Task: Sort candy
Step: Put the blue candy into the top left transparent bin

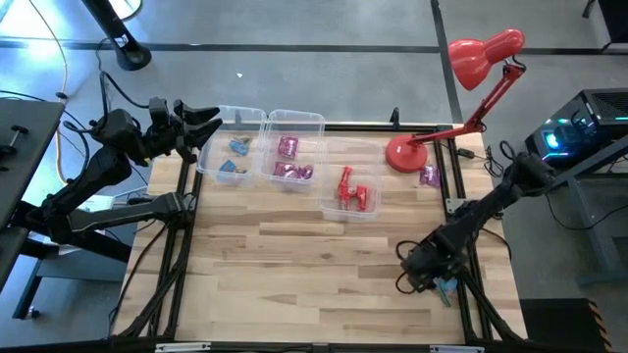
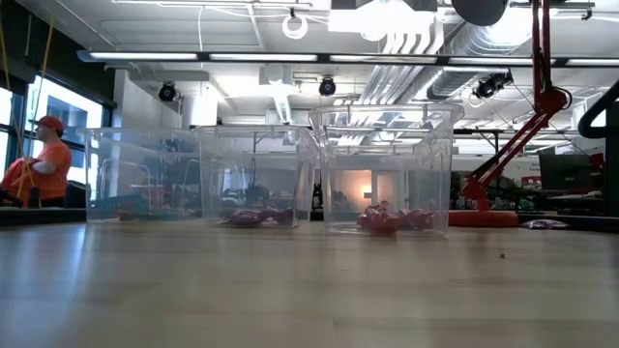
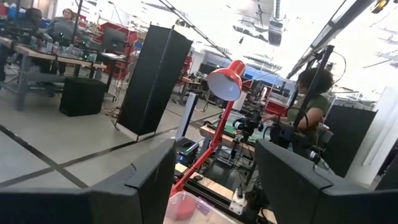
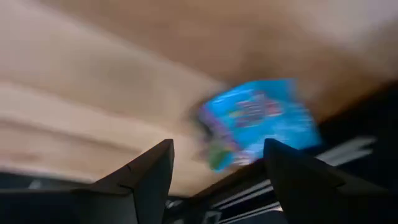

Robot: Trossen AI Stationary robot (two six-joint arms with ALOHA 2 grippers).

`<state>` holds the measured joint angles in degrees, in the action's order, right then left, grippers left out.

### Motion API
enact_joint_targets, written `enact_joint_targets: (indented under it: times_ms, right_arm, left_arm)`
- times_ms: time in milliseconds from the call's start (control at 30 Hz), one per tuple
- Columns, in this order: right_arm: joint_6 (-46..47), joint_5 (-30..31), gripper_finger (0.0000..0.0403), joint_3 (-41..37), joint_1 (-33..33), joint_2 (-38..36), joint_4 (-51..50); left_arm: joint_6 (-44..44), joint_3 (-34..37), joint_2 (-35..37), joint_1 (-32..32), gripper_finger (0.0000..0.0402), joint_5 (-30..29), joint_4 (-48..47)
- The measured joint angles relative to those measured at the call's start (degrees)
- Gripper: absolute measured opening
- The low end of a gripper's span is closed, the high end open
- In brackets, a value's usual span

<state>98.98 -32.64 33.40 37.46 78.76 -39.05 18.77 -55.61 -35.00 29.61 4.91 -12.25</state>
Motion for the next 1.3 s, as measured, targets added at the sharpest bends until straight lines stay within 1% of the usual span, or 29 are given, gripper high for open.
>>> enact_joint_targets:
  times_ms: [133,200,267,333,367,433,467,500,633,733,833,900,1000,1067,1133,1200,1300]
  right_arm:
    - [5.13,-1.07,0.0243,-4.04,2.99,0.00,11.80]
    - [7.43,-1.15,0.0241,-5.71,4.56,-0.02,14.75]
    - [8.79,-1.60,0.0225,-7.24,6.04,-0.04,16.83]
    - [8.79,-1.69,0.0184,-7.83,7.45,-0.07,17.98]
    - [8.59,-1.70,0.0152,-7.88,7.80,-0.07,18.12]
    - [7.19,-1.30,0.0069,-7.70,8.10,-0.04,19.21]
    - [5.79,-0.36,0.0036,-7.01,7.94,-0.03,19.48]
    - [4.13,0.70,0.0021,-6.05,7.45,-0.02,19.69]
    - [-4.45,3.87,0.0005,0.65,3.82,-0.09,18.40]
    - [-15.79,8.33,0.0002,8.63,-1.08,-0.13,16.33]
    - [-30.01,13.39,0.0001,17.44,-7.70,-0.15,10.50]
    - [-40.81,16.69,0.0001,23.48,-13.04,-0.16,6.40]
    - [-54.78,21.87,0.0000,31.27,-22.09,-0.01,3.12]
    - [-62.84,24.69,0.0000,35.55,-28.06,0.49,5.30]
    - [-70.46,25.76,0.0000,38.85,-33.86,1.53,10.99]
    - [-76.20,25.15,0.0000,41.61,-38.77,3.56,19.07]
    - [-81.19,23.01,0.0000,46.08,-44.28,8.68,30.10]
  left_arm:
    - [1.19,0.00,-0.36,0.00,0.0213,-0.02,-0.04]
    - [1.17,0.00,-0.38,0.00,0.0213,0.00,-0.02]
    - [1.17,0.00,-0.41,0.00,0.0213,-0.02,-0.01]
    - [1.16,0.00,-0.61,0.00,0.0213,-0.41,0.05]
    - [1.15,0.00,-0.67,0.00,0.0213,-0.66,0.14]
    - [0.89,0.00,-0.75,0.00,0.0213,-1.13,0.22]
    - [0.61,0.02,-0.75,0.00,0.0213,-1.18,0.75]
    - [0.30,0.02,-0.75,0.00,0.0213,-1.20,1.75]
    - [0.15,0.02,-0.61,0.00,0.0213,-1.21,7.04]
    - [0.11,0.02,-0.58,0.00,0.0213,-1.36,10.32]
    - [0.12,0.02,-0.65,0.00,0.0213,-2.86,10.75]
    - [0.21,0.02,-0.78,0.00,0.0213,-4.47,10.43]
    - [1.28,0.02,-1.86,0.00,0.0213,-4.81,10.62]
    - [2.13,0.02,-2.86,-0.01,0.0213,-4.37,10.47]
    - [2.82,0.02,-3.94,-0.10,0.0213,-2.60,10.47]
    - [3.79,0.02,-4.99,-0.09,0.0213,-1.15,10.54]
    - [5.54,0.04,-6.58,-0.11,0.0213,0.45,12.47]
